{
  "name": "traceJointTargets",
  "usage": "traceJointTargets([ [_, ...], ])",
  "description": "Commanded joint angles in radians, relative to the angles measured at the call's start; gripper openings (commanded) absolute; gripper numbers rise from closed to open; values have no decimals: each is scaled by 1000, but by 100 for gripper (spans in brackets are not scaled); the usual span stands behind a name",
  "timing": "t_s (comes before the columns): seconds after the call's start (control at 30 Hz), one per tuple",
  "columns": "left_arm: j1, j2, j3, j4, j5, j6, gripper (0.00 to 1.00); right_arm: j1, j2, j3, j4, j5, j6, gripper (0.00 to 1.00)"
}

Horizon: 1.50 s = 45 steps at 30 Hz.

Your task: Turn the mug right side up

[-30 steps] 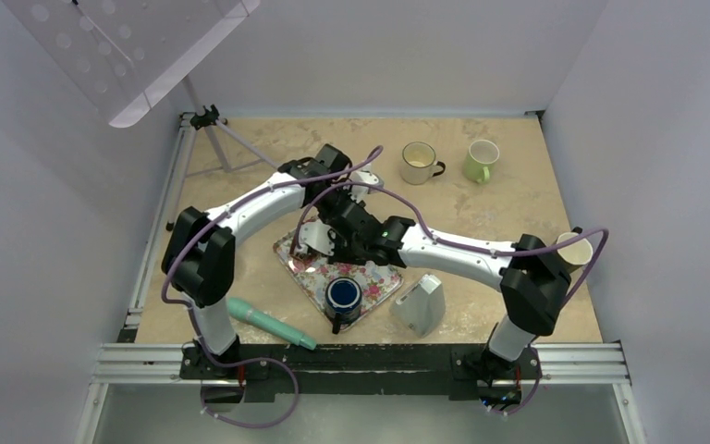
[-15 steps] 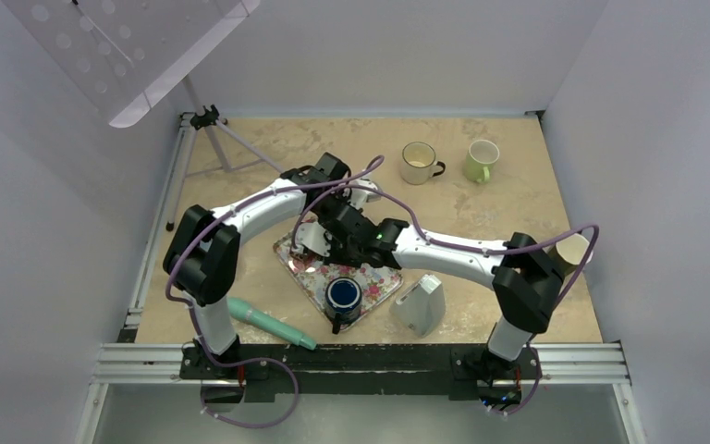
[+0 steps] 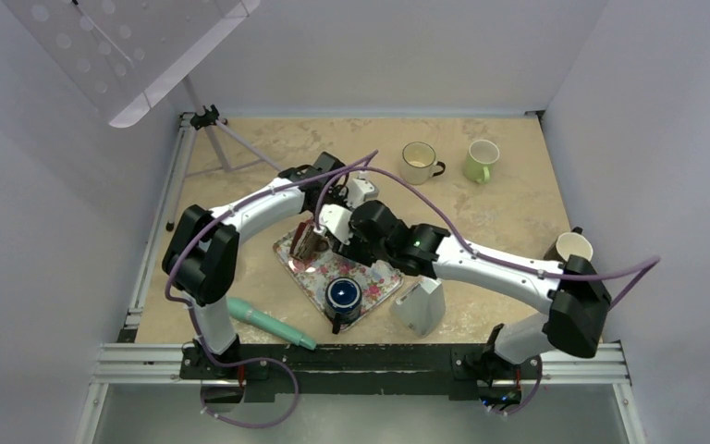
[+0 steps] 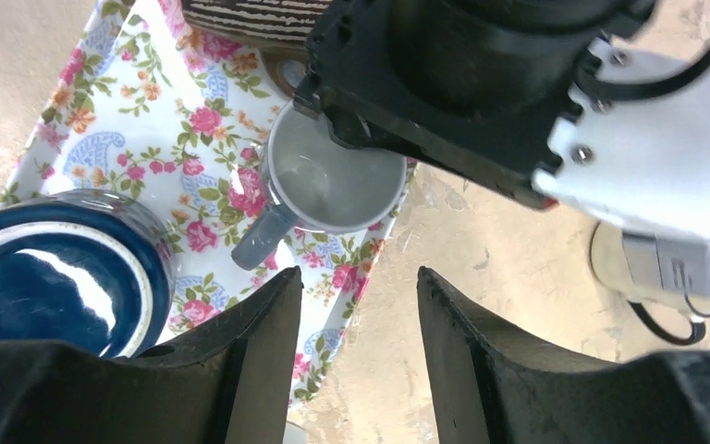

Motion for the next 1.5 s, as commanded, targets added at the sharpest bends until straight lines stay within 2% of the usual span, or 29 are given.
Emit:
traceJointTargets([
  [0.0,13,-55,77,-28,35,-32,0,-21,-107,-44,75,26,105,52],
  [0.17,44,-71,155,-78,120,-58,0,-90,-175,-50,75,-10,193,52],
  [0.37,91,-92,210,-141,100,-38,0,-170,-274,-80,130,-77,245,51],
  [0.63,262,-202,305,-368,69,-7,0,-216,-284,-52,146,-101,255,51],
  [0.93,646,-476,186,-598,38,82,0,-238,-257,-48,198,-181,190,52],
  [1.1,825,-643,83,-616,-29,107,0,-248,-221,-12,220,-242,195,51],
  [1.2,951,-670,52,-638,-47,143,0,-250,-170,32,224,-335,221,51],
  [1.33,1209,-651,47,-641,-20,226,0,-264,-97,96,235,-451,251,53],
  [1.47,1386,-599,19,-614,-6,294,0,-270,-10,162,228,-511,272,59],
])
